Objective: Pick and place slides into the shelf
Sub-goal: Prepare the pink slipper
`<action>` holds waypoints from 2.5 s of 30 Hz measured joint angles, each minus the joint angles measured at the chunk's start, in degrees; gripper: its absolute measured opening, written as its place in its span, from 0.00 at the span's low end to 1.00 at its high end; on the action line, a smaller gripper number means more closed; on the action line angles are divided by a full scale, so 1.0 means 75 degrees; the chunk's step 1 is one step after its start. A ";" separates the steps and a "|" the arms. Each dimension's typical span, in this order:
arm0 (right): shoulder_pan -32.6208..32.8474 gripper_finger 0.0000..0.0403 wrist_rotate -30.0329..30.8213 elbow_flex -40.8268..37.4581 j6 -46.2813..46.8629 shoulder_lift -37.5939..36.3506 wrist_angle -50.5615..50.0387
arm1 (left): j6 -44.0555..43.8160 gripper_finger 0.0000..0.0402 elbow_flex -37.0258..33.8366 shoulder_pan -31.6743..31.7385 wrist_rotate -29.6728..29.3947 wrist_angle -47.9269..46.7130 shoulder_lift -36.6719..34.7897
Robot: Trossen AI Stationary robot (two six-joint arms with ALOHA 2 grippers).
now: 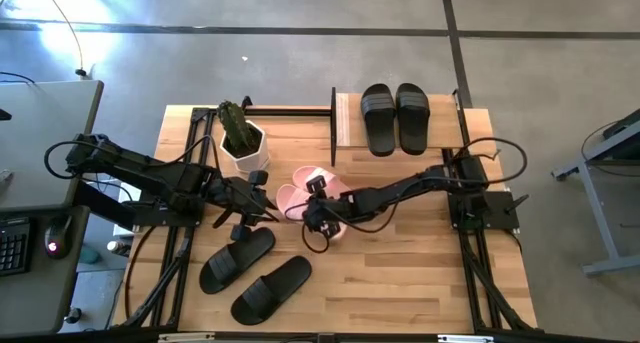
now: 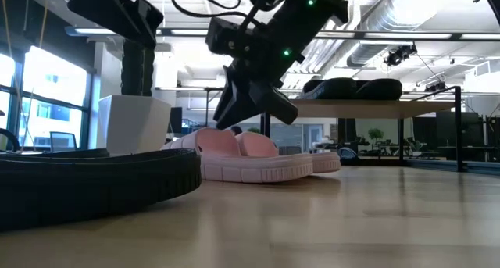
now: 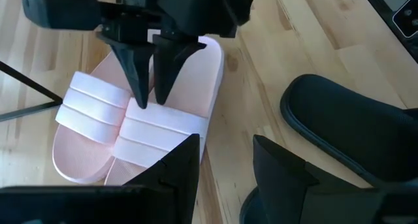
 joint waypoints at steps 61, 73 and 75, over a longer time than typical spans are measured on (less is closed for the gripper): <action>0.0013 0.00 -0.0017 0.0626 0.1094 0.0318 -0.0179 | -0.0078 0.32 -0.0003 0.0000 -0.0081 -0.0003 -0.0001; 0.0988 0.00 0.0967 0.1542 0.3098 -0.0314 -0.3702 | 0.0050 0.32 -0.0003 0.0000 -0.0081 -0.0009 0.0000; 0.1215 0.00 0.1193 0.1535 0.3914 -0.0611 -0.4408 | 0.0053 0.32 -0.0003 0.0000 -0.0081 -0.0009 0.0000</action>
